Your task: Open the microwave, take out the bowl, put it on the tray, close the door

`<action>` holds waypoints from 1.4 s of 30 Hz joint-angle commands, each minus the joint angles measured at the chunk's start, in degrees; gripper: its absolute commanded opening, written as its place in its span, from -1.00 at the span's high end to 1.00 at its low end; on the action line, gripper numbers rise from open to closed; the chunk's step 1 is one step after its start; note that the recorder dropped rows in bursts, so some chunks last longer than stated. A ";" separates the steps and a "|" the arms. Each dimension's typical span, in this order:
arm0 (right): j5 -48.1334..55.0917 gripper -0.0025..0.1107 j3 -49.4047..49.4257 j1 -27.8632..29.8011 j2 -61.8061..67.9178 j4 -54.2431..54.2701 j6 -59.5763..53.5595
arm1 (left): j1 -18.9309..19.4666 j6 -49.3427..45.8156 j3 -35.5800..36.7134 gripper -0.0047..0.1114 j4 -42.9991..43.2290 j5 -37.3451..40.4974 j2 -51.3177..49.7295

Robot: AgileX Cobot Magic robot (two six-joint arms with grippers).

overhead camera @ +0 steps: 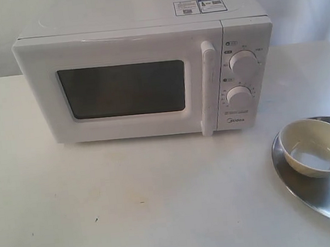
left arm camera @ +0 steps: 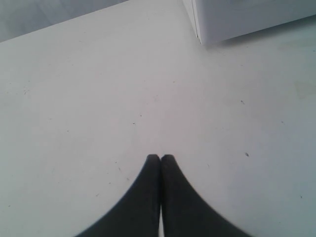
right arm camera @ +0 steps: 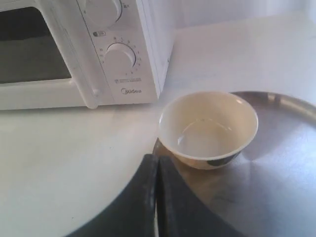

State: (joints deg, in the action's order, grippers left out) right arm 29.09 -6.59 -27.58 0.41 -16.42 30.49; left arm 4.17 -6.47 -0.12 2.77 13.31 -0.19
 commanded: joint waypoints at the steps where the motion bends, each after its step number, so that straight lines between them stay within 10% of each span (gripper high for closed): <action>1: -5.09 0.96 2.25 3.05 -0.41 -5.04 -2.12 | -0.23 0.24 0.12 0.92 -0.22 0.12 0.19; 20: -11.15 0.96 6.59 16.28 -0.41 3.33 -2.53 | -0.23 0.24 0.12 0.92 -0.22 0.02 0.19; 27: -11.35 0.96 6.59 16.28 -0.41 13.48 -38.28 | -0.23 0.24 0.12 0.92 -0.22 0.02 0.19; 42: -11.21 0.96 6.59 16.28 -0.41 13.48 -30.12 | -0.23 0.24 0.12 0.92 -0.22 0.02 0.19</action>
